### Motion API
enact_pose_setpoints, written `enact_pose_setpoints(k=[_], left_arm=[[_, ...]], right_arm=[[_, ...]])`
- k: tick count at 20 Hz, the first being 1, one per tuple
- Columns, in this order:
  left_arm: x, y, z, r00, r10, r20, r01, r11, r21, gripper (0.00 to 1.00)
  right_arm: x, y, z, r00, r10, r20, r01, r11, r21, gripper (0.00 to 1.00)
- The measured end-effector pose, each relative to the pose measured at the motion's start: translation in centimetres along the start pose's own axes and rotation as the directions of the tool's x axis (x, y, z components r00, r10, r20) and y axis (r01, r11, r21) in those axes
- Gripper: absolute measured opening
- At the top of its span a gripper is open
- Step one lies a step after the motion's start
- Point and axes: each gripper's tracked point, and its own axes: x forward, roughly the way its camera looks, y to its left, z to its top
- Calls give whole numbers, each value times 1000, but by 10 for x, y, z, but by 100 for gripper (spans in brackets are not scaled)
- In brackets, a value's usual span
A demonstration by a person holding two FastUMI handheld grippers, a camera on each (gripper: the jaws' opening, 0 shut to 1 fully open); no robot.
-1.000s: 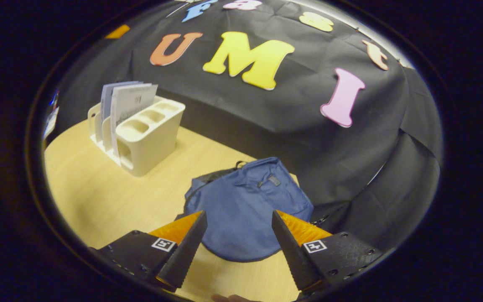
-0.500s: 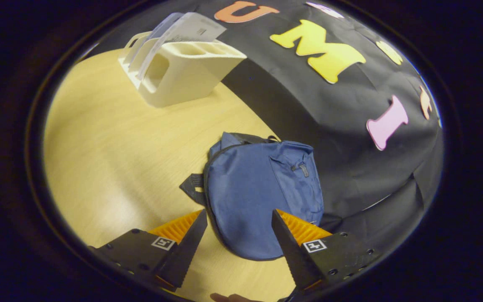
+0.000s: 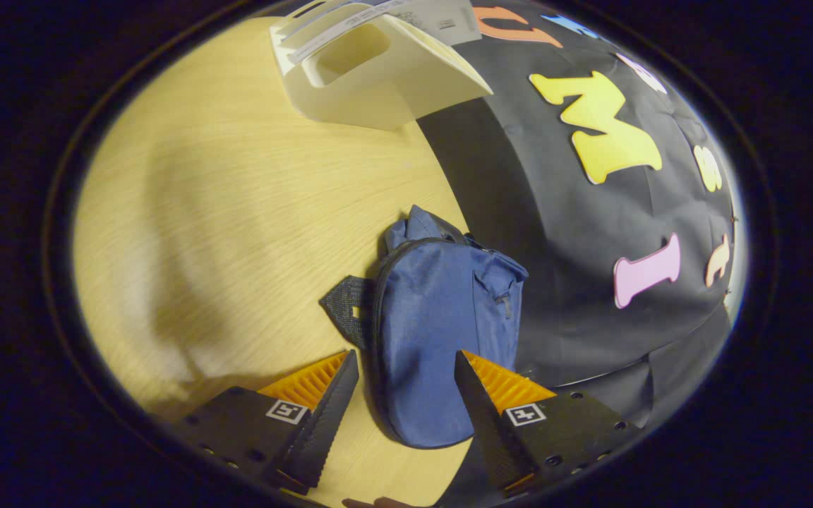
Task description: Open the schoolbag, grab two books from the bookshelf and put them into the schoolbag.
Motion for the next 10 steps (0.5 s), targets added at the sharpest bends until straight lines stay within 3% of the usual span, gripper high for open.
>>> enact_pose_setpoints(k=[5,10], left_arm=[[-7,1,-6,1000,1,-17,-1,1000,22,98],[-11,1,-9,1000,4,-22,-4,1000,27,98]], right_arm=[[16,-2,6,999,-50,-22,49,998,-39,77],[11,-15,6,996,-38,-76,39,999,17,73]])
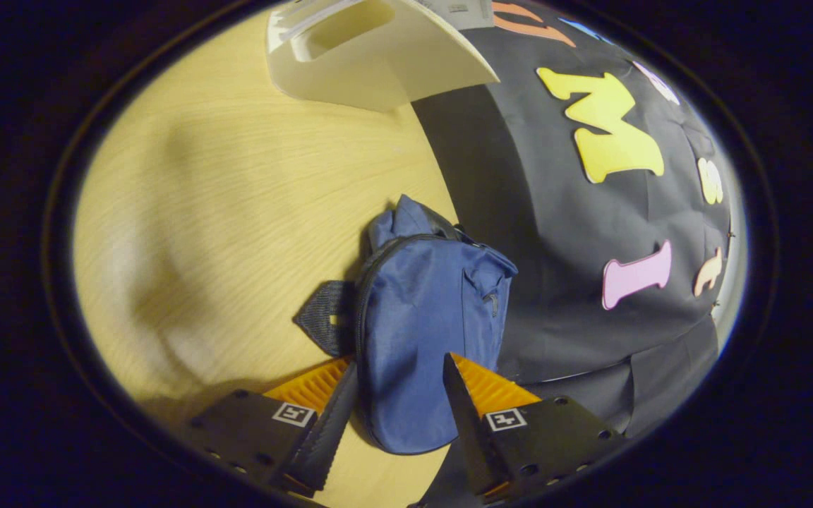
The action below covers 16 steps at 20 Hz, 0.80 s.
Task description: Open the schoolbag, grab two books from the bookshelf and put them into the schoolbag.
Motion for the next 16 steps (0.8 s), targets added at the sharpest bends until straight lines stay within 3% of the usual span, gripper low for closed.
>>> enact_pose_setpoints(k=[4,5,6,7,8,10,12,13,14,15,16], left_arm=[[1,-1,-9,1000,-1,-20,0,1000,-15,98],[1,-2,-9,1000,-3,-23,2,1000,-18,98],[2,-2,-11,1000,-6,-27,5,1000,-16,99],[2,0,-10,1000,-5,-29,5,1000,-7,98],[1,3,-8,1000,-2,-26,2,1000,5,99],[-1,6,-4,1000,-4,-10,4,1000,22,99],[-2,9,-4,1000,-4,-3,4,1000,14,98],[0,10,-7,1000,-1,-6,1,1000,3,98],[3,9,-11,1000,2,-17,-2,1000,-8,98],[4,10,-14,1000,7,-29,-7,1000,-21,98],[6,10,-15,999,9,-35,-10,999,-36,98]], right_arm=[[-4,-23,6,1000,-24,0,24,998,51,73],[4,-23,4,999,-32,-15,33,999,43,73],[11,-18,0,999,-18,-33,19,999,35,80],[21,-17,0,999,-31,-40,32,999,16,73],[27,-19,2,998,-50,-39,51,999,-1,77],[31,-24,5,998,-63,-23,64,998,19,65],[28,-38,12,996,-88,18,88,996,26,44],[28,-44,15,995,-88,48,87,996,14,46],[26,-50,20,993,-89,76,89,996,2,19],[27,-51,23,993,-67,94,68,998,-12,22],[24,-56,22,994,-51,92,53,998,-18,0]])
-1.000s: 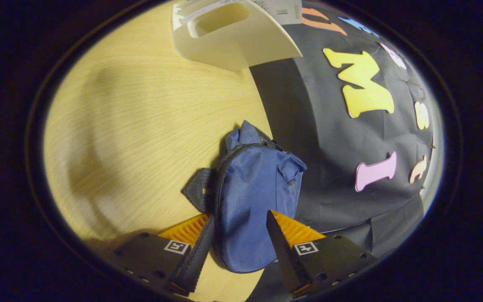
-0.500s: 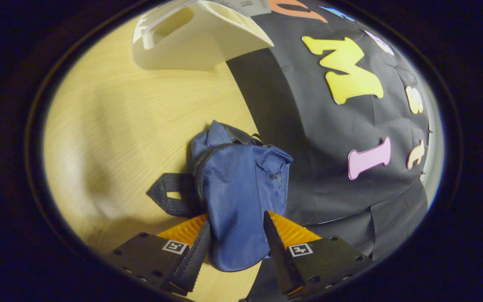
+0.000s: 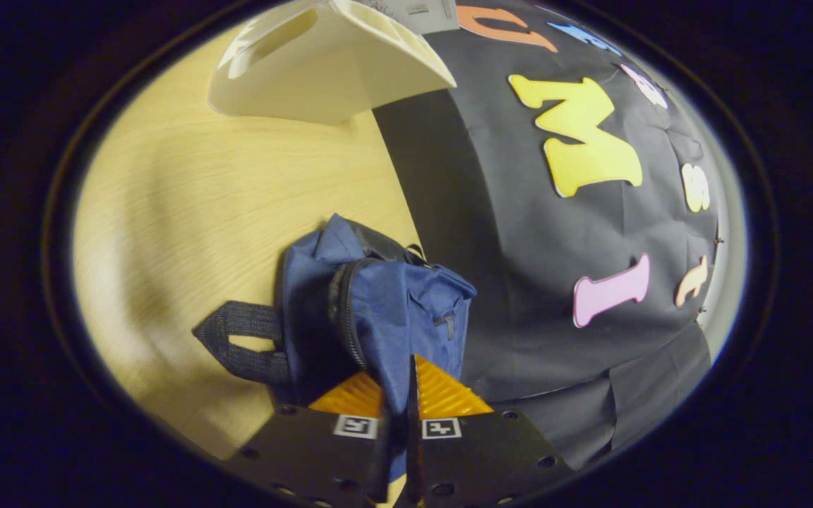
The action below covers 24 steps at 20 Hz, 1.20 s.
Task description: Open the schoolbag, grab two books from the bookshelf and put them into the schoolbag.
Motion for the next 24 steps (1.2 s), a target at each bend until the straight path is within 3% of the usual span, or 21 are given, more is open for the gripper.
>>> enact_pose_setpoints(k=[1,4,7,10,13,19,24], left_arm=[[0,-1,0,1000,-2,0,2,1000,-11,99],[6,7,5,1000,4,17,-4,1000,-18,99],[11,19,3,1000,12,14,-12,999,-50,98],[16,31,2,1000,13,10,-12,998,-68,99],[27,45,-2,1000,8,-9,-8,997,-77,99],[55,55,1,994,-62,-90,46,984,-172,99],[88,45,28,987,-139,-87,123,979,-160,99]], right_arm=[[3,5,-2,999,46,-3,-46,999,13,7],[3,1,-6,983,178,-53,-172,980,102,0],[3,-19,-3,960,272,-68,-256,949,183,2],[7,-45,-1,913,399,-89,-352,879,322,2],[11,-85,4,868,492,-72,-401,778,483,2],[22,-153,18,842,539,-38,-437,720,539,2],[20,-175,30,817,575,28,-475,646,598,2]])
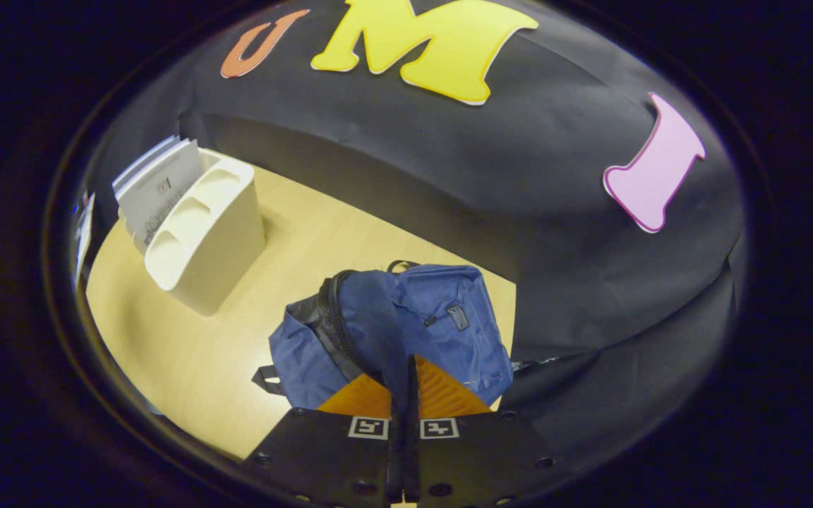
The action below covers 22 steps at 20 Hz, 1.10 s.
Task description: Open the schoolbag, grab two books from the bookshelf and put them into the schoolbag.
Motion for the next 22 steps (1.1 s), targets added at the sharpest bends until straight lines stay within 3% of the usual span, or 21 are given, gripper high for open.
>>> enact_pose_setpoints(k=[4,10,13,14,19,21,22], left_arm=[[51,-39,-7,982,-121,-144,126,992,27,98],[115,-67,-36,885,-183,-429,201,980,-4,98],[144,-73,-54,818,-158,-553,199,980,14,96],[152,-72,-64,793,-127,-595,195,979,51,100],[171,-72,-97,684,-40,-728,194,973,129,88],[174,-60,-117,618,38,-785,155,973,169,82],[176,-59,-123,599,60,-798,138,974,178,76]], right_arm=[[-7,-6,10,999,28,29,-29,999,43,2],[-8,-7,9,998,56,33,-58,997,60,1],[-9,-7,8,997,72,36,-74,995,64,2],[-9,-8,8,997,73,36,-75,995,65,1],[-10,-9,5,996,86,35,-89,992,88,1],[-9,-9,4,995,96,33,-99,991,94,2],[-10,-9,4,994,101,35,-104,989,102,2]])
